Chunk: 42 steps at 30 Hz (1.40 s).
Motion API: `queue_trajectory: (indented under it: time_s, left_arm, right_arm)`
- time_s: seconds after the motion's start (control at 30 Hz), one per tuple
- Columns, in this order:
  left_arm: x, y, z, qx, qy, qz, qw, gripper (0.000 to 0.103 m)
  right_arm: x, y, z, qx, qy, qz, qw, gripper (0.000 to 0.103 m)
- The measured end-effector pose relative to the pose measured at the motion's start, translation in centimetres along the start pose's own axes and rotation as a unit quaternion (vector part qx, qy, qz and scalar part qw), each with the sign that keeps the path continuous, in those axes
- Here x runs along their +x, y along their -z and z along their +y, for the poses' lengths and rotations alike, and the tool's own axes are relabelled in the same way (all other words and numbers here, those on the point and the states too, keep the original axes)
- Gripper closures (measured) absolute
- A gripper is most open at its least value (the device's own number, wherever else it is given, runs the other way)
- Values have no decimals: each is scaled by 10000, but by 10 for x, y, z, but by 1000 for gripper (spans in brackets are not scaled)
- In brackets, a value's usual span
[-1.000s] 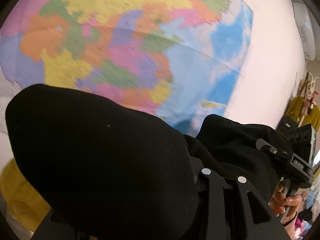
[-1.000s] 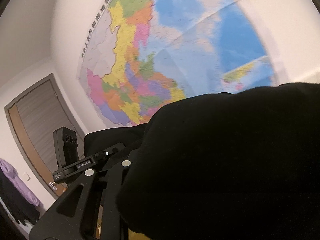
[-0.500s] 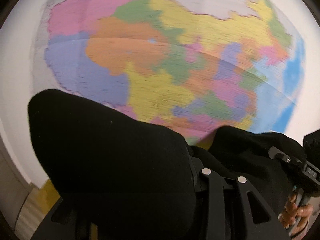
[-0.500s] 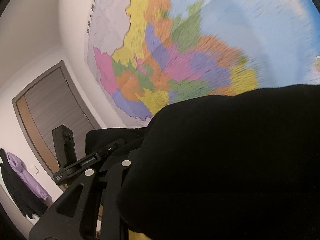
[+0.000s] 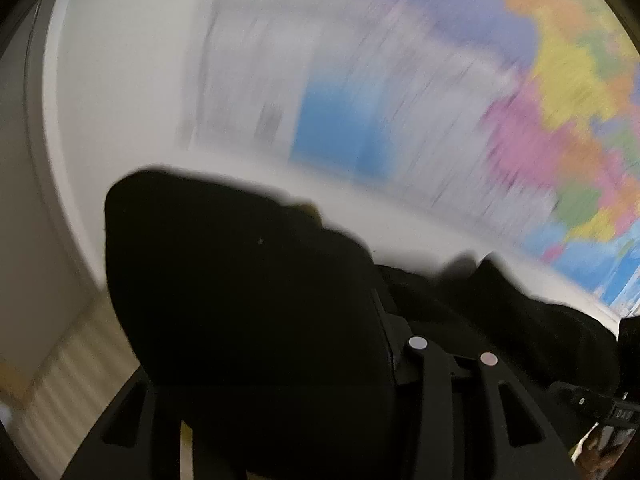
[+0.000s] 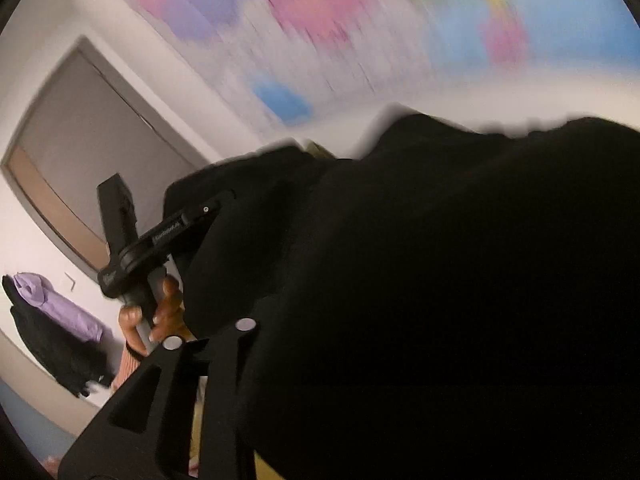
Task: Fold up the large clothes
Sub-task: 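Lift the clamped jacket bundle with both tools toward the mustard clothes stack, then lower the jacket bundle onto the mustard clothes stack with both tools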
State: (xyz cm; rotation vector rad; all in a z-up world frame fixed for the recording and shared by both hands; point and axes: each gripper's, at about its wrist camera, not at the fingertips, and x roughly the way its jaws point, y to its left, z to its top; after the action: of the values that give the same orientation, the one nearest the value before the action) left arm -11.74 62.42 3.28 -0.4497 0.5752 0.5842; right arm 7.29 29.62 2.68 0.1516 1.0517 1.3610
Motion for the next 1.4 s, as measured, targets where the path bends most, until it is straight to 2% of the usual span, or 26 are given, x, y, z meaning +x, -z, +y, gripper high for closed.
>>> queue_trajectory:
  time_s: [0.07,0.1,0.13,0.23,0.37,0.4,0.43,0.47,0.5,0.53,0.6,0.67,0.73,0.8,0.87,0.9,0.93,0.97,1.07,1.13,1.17,1.23,1.27,1.33,1.37,1.4]
  left_arm:
    - [-3,19,15,-88,31,-11,10000,54]
    - [-6,20,19,-142,87,-46,9999,49]
    - [-9,21,23,-199,191,-43,9996,48]
    - [-15,21,33,-281,345,13,9990,35]
    - [-9,18,24,-144,191,48,9997,32]
    - [-5,16,21,-107,90,100,9999,32]
    - [-3,15,14,-74,45,136,9999,32]
    - [1,13,10,-38,-81,157,9998,35]
    - [1,13,10,-31,-127,144,9998,39]
    - [2,12,10,-23,-159,131,9998,41]
    - [1,12,11,-48,-206,93,9997,46]
    - [3,14,12,-115,-198,95,9997,46]
    - [12,20,15,-149,-268,266,9992,41]
    - [19,27,17,-79,-407,343,9986,36]
    - [18,30,15,17,-486,349,9982,34]
    - [14,30,13,64,-587,346,9977,29]
    - [10,29,12,79,-698,331,9970,25]
    - [2,28,12,117,-770,222,9967,21]
    - [-23,28,12,192,-872,-117,9959,21]
    - [-48,29,11,259,-963,-486,9938,21]
    - [-58,29,10,336,-1057,-670,9916,21]
    - [-78,26,-2,646,-1214,-1113,9842,21]
    - [-83,25,-8,788,-1065,-1182,9841,21]
    - [-81,21,-17,965,-821,-1137,9854,19]
    - [-75,19,-18,1022,-783,-1036,9862,19]
    - [-62,17,-16,1027,-841,-839,9876,19]
  right_arm:
    - [-14,13,-5,-12,-207,-115,9997,61]
    - [-27,17,-7,42,-331,-202,9992,49]
    - [-40,20,-8,66,-374,-257,9989,40]
    - [-78,27,-22,275,-211,-489,9982,27]
    - [-101,30,-56,966,-145,-771,9922,29]
    - [-101,28,-63,1149,-245,-797,9899,39]
    - [-101,26,-68,1254,-342,-812,9882,55]
    - [-102,23,-66,1208,-379,-868,9881,63]
    - [-108,22,-60,1059,-440,-972,9886,85]
    - [-117,23,-52,905,-482,-1094,9887,90]
    - [-138,29,-36,554,-506,-1301,9887,92]
    - [-155,41,-28,323,-546,-1401,9881,93]
    - [-159,62,-42,584,-510,-1324,9882,93]
    - [-142,79,-59,828,-238,-876,9924,93]
    - [-128,86,-75,1190,-140,-541,9913,87]
    - [-129,89,-78,1285,-52,-509,9904,72]
    - [-135,90,-79,1295,242,-567,9897,57]
    - [-139,88,-75,1192,357,-592,9905,57]
    - [-161,77,-48,653,742,-777,9921,57]
    - [-179,69,-21,106,1191,-1070,9870,54]
    - [-180,63,-11,-79,1337,-1155,9842,50]
    - [-182,50,9,-418,1538,-1299,9786,27]
    - [-179,45,20,-592,1584,-1383,9759,26]
    - [-165,35,35,-921,1534,-1253,9759,26]
    - [-152,27,41,-1030,1474,-1156,9769,28]
    - [-137,20,44,-1089,1365,-1043,9791,33]
